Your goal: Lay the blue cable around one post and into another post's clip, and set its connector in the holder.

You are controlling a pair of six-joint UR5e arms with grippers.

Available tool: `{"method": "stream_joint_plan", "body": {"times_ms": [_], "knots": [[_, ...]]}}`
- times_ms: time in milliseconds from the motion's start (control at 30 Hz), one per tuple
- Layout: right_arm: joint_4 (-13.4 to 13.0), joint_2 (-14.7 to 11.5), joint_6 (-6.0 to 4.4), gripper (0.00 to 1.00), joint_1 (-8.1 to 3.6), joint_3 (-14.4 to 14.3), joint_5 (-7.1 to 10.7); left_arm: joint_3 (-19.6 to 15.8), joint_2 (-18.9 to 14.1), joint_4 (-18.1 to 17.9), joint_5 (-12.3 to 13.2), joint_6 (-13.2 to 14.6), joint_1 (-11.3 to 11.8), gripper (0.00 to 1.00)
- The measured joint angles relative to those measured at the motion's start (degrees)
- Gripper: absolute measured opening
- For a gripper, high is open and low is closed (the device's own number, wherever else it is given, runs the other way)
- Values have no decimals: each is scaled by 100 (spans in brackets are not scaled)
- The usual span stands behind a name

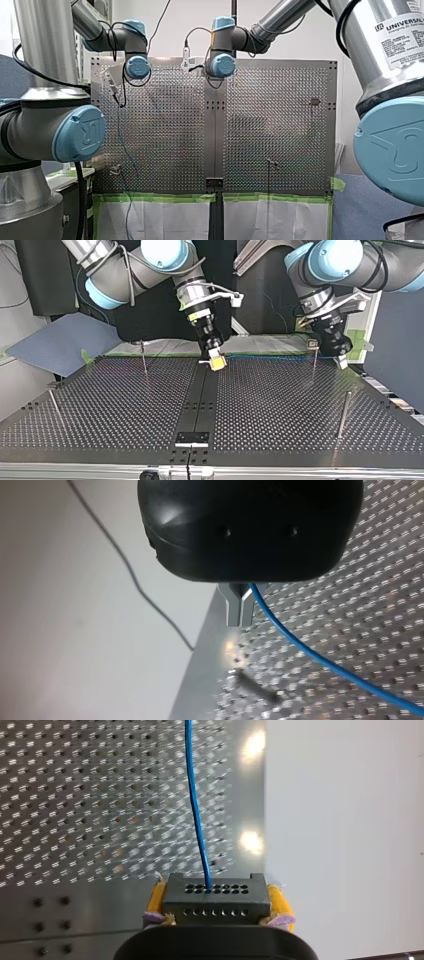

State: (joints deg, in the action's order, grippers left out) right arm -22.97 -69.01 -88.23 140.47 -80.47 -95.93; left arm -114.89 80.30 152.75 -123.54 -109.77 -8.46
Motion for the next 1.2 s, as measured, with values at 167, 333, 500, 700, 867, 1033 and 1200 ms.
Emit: {"method": "stream_joint_plan", "body": {"times_ms": [167,333,500,700,867,1033,1200], "knots": [[39,34,-4,47,26,213,5,275,-1,165,115,-158,119,0],[123,134,2,47,68,418,11,568,-11,309,206,-196,189,0],[231,197,3,47,115,681,33,789,-31,367,256,-211,286,0],[357,265,-8,47,163,964,57,940,-19,417,353,-273,440,0],[457,374,0,47,217,1183,78,1037,-3,450,459,-345,578,0],[513,486,-9,47,287,1362,81,1086,26,457,631,-474,775,0],[592,616,-4,47,345,1522,82,1128,49,461,882,-688,1035,0]]}}
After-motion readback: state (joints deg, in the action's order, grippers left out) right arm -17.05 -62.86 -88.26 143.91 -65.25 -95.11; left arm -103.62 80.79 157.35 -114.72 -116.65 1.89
